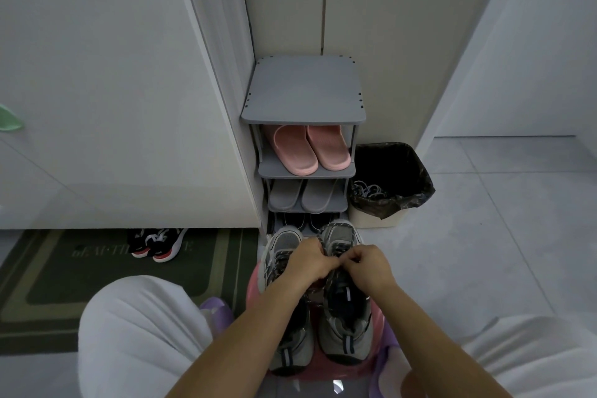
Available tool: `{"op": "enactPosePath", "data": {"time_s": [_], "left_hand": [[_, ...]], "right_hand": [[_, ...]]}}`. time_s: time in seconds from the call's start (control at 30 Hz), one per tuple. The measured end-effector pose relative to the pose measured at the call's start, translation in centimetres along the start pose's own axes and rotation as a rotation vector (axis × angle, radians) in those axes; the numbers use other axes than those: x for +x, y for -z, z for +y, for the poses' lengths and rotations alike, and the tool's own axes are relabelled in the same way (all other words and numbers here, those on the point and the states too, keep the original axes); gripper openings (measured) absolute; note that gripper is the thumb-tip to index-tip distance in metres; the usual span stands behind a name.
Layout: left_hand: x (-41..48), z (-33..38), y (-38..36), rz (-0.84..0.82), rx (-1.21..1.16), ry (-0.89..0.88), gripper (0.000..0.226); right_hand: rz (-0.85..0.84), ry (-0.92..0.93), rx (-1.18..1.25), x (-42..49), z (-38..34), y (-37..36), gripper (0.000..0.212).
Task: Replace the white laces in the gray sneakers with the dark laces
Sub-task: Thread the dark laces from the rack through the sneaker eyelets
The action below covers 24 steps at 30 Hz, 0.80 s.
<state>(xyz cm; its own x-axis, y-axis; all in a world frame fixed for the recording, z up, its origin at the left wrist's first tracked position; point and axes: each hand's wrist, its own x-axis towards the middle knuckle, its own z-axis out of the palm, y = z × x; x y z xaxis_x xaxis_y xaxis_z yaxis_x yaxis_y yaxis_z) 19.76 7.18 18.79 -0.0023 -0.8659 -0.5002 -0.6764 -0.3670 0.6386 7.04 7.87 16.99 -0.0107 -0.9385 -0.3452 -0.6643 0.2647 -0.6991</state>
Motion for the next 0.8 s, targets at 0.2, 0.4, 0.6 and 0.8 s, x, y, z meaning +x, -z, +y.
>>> {"op": "enactPosePath", "data": {"time_s": [0.2, 0.4, 0.6, 0.8], "left_hand": [[0.0, -0.1, -0.3, 0.019, -0.061, 0.061, 0.040], [-0.2, -0.2, -0.1, 0.022, -0.122, 0.017, 0.031], [-0.7, -0.4, -0.1, 0.024, -0.198, -0.031, 0.023], [-1.5, 0.0, 0.4, -0.040, -0.176, -0.083, 0.030]], "right_hand": [[0.174, -0.166, 0.277, -0.2, 1.1, 2.1, 0.010], [0.437, -0.282, 0.480, -0.3, 3.7, 6.3, 0.017], [0.195, -0.211, 0.112, -0.8, 4.7, 7.3, 0.030], [0.134, 0.117, -0.291, -1.7, 1.1, 4.5, 0.012]]}}
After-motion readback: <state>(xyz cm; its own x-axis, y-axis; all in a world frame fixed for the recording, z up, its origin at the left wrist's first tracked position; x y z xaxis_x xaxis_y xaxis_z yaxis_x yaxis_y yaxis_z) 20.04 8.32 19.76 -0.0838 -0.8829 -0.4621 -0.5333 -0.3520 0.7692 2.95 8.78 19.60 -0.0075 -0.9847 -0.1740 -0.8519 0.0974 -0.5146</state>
